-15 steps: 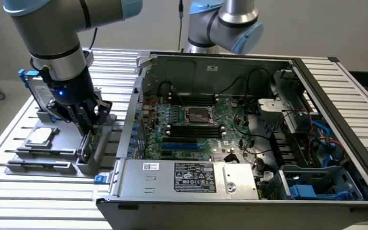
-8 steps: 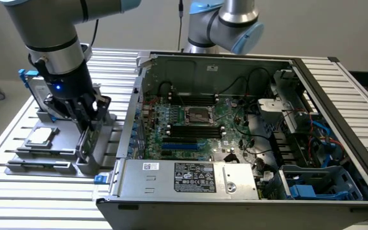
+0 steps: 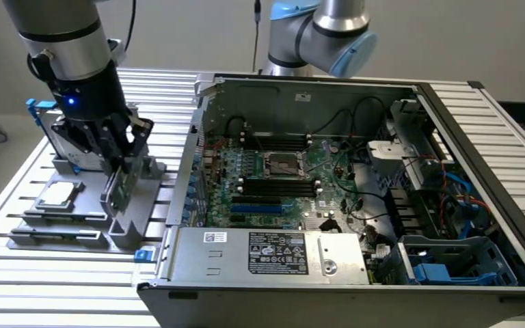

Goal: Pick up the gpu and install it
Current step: 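Pick up the gpu and move the gpu toward the slot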

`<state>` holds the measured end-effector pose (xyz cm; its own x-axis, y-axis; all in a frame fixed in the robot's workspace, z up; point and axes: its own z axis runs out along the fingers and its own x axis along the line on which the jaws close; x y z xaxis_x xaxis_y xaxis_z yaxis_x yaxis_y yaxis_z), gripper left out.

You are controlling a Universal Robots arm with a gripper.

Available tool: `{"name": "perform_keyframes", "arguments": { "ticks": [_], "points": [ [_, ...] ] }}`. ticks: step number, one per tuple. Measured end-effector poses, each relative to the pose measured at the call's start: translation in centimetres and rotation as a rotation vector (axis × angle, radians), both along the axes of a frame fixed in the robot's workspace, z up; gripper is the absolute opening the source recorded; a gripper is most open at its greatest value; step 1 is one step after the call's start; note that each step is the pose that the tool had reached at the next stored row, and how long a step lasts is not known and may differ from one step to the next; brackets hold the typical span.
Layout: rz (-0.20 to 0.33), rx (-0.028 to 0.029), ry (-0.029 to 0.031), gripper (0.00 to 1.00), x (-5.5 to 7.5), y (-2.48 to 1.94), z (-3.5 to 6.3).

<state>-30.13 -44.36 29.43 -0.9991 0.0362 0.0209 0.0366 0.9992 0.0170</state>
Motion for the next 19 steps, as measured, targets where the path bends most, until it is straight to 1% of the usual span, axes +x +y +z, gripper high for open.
{"name": "perform_keyframes", "arguments": {
  "ticks": [11, 17, 19],
  "points": [
    [0.000, -0.0001, 0.0001, 0.27, 0.1, -0.01, 5.02],
    [0.001, -0.0001, 0.0001, 0.27, 1.2, 0.00, 7.73],
    [0.003, 0.0017, -0.0001, 0.27, 1.8, 0.00, 8.65]
  ]
}}
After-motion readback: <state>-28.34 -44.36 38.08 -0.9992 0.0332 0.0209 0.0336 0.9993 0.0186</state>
